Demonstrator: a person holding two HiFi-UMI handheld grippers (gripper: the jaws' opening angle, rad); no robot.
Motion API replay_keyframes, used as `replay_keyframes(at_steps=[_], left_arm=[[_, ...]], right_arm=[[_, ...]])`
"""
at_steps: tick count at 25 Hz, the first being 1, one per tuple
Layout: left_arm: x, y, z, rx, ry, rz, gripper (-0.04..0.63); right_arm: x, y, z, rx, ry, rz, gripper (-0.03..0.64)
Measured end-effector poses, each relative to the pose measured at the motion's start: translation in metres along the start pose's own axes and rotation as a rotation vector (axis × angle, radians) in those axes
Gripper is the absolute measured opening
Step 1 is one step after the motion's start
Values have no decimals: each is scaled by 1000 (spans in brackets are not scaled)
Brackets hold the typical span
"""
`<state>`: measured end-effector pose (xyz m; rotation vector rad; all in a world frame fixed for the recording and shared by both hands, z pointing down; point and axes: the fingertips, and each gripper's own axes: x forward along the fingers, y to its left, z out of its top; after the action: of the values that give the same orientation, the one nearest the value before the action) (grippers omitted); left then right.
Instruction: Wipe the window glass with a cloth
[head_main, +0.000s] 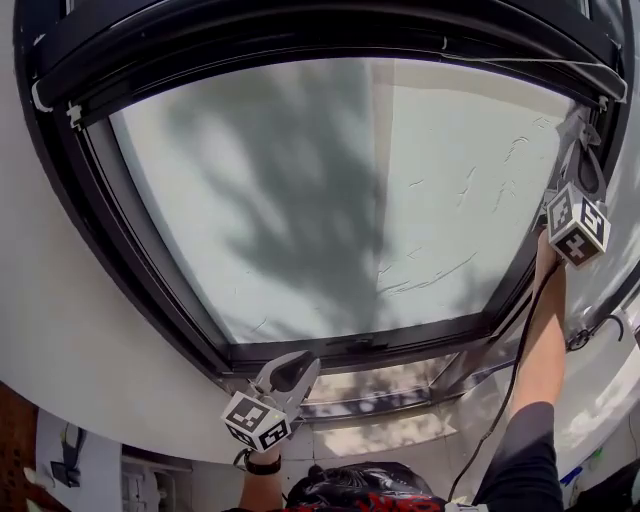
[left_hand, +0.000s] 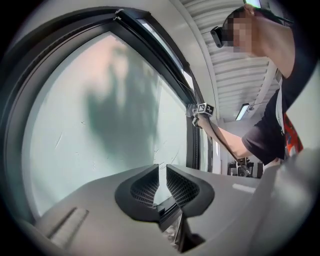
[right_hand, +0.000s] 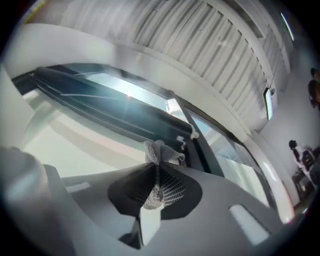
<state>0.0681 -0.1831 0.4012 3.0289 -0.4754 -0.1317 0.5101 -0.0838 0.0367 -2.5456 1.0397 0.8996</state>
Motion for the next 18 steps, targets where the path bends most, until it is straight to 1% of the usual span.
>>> replay_keyframes(at_steps=[1, 2, 3, 5, 7, 9, 11, 13, 15, 16, 17, 18], left_arm=[[-3, 3, 1, 1, -4, 12, 34], [-8, 6, 2, 4, -11, 26, 34], [-13, 9, 3, 7, -19, 40, 34], [-25, 13, 6, 13, -26, 65, 34], [-41, 17, 6, 18, -31, 95, 34], [-64, 24, 6, 19, -41, 153, 34], [-88, 33, 8, 17, -54, 218, 34], [-113, 42, 14, 21, -72, 277, 34], [-138, 49, 20, 28, -88, 341, 34], [-150, 52, 22, 29, -95, 370, 34], [-160, 55, 22, 28, -101, 393, 34], [-169, 57, 22, 24, -106, 411, 34]], right_arm=[[-7, 21, 4, 7, -16, 51, 26], [-14, 49, 7, 34, -25, 125, 26], [-23, 83, 11, 79, -29, 217, 26], [-47, 159, 21, 210, -33, 436, 26], [-83, 243, 41, 341, -53, 677, 26], [-127, 330, 68, 418, -91, 904, 26], [-169, 407, 90, 483, -101, 1086, 26], [-203, 474, 106, 561, -70, 1245, 26], [-229, 532, 114, 648, -16, 1388, 26], [-236, 554, 116, 678, 8, 1431, 26], [-238, 570, 116, 692, 26, 1446, 26], [-237, 580, 114, 691, 40, 1437, 26]])
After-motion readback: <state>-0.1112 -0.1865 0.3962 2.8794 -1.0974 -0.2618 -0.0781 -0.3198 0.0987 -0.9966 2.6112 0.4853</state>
